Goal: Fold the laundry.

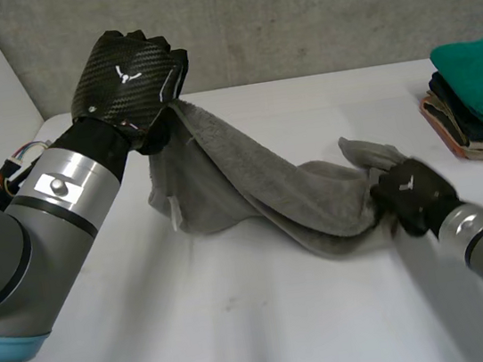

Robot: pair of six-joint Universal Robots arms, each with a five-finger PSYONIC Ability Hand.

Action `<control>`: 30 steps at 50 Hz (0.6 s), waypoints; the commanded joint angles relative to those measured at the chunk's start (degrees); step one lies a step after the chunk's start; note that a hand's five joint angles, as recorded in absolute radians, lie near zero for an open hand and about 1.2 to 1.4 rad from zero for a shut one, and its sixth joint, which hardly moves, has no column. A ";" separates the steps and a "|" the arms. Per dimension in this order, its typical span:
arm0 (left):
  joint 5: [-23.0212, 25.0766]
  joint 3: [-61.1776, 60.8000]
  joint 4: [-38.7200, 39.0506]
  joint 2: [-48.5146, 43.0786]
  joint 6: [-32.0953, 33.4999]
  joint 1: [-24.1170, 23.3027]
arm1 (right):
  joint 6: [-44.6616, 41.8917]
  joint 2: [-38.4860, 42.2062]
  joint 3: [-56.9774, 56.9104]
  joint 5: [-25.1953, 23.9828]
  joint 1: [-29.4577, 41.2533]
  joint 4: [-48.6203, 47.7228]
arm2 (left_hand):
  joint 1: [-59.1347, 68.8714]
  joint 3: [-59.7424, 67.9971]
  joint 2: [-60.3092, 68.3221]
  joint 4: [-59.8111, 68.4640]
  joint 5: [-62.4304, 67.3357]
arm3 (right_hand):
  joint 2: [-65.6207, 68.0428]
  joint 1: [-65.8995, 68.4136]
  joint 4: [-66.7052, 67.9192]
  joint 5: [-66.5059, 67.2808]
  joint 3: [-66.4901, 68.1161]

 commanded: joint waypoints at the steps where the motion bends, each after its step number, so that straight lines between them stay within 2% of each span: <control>1: -0.02 -0.13 -0.13 0.64 -0.08 0.49 | 12.90 -13.12 -0.47 -0.86 -0.20 0.35 | 14.67 11.90 11.70 11.24 13.78 | 12.77 17.28 11.71 13.91 12.74; 4: -0.02 -0.13 -0.21 0.82 -0.08 0.49 | 16.24 -12.08 -0.64 -2.10 -0.20 1.93 | 14.67 11.90 11.70 11.24 13.78 | -1.28 3.23 -2.33 -0.13 -1.31; 6: -0.02 -0.31 -0.39 0.91 -0.08 0.40 | 16.43 -10.76 -0.73 -2.54 -0.20 2.72 | 14.67 11.90 11.70 11.24 13.78 | -7.98 -3.47 -9.04 -6.84 -8.02; 8: -0.02 -0.66 -0.65 0.91 -0.08 0.40 | 15.38 -8.48 -0.82 -2.54 -0.12 3.95 | 14.67 11.90 11.70 11.24 13.78 | -21.07 -16.56 -22.13 -19.93 -21.11; 13: 0.07 -1.80 -0.57 0.82 -0.17 0.49 | 12.30 -4.43 -1.00 -2.45 -0.29 5.54 | 14.67 11.90 11.70 11.24 13.78 | -22.83 -18.32 -23.89 -21.69 -22.86; 20: -0.02 -1.89 -0.65 0.73 -0.17 0.67 | 10.02 0.40 -2.75 -2.19 0.32 6.76 | 14.67 11.90 11.70 11.24 13.78 | -17.47 -12.96 -18.53 -16.33 -17.50; 23: -0.02 -1.89 -0.74 0.73 -0.17 0.76 | 9.75 0.41 -3.10 -2.19 0.15 7.99 | 14.67 11.90 11.70 11.24 13.78 | -15.93 -11.42 -16.99 -14.79 -15.96; 27: -0.02 -2.24 -0.74 0.91 -0.08 1.11 | 9.74 -0.03 -3.81 -1.93 -0.11 11.59 | 14.67 11.90 11.70 11.24 13.78 | -25.99 -21.48 -27.05 -24.85 -26.03; 30: -0.02 -2.51 -0.74 0.91 -0.08 1.11 | 10.01 -3.45 -3.72 -1.84 -0.38 15.99 | 14.67 11.90 11.70 11.24 13.78 | -27.37 -22.86 -28.43 -26.23 -27.41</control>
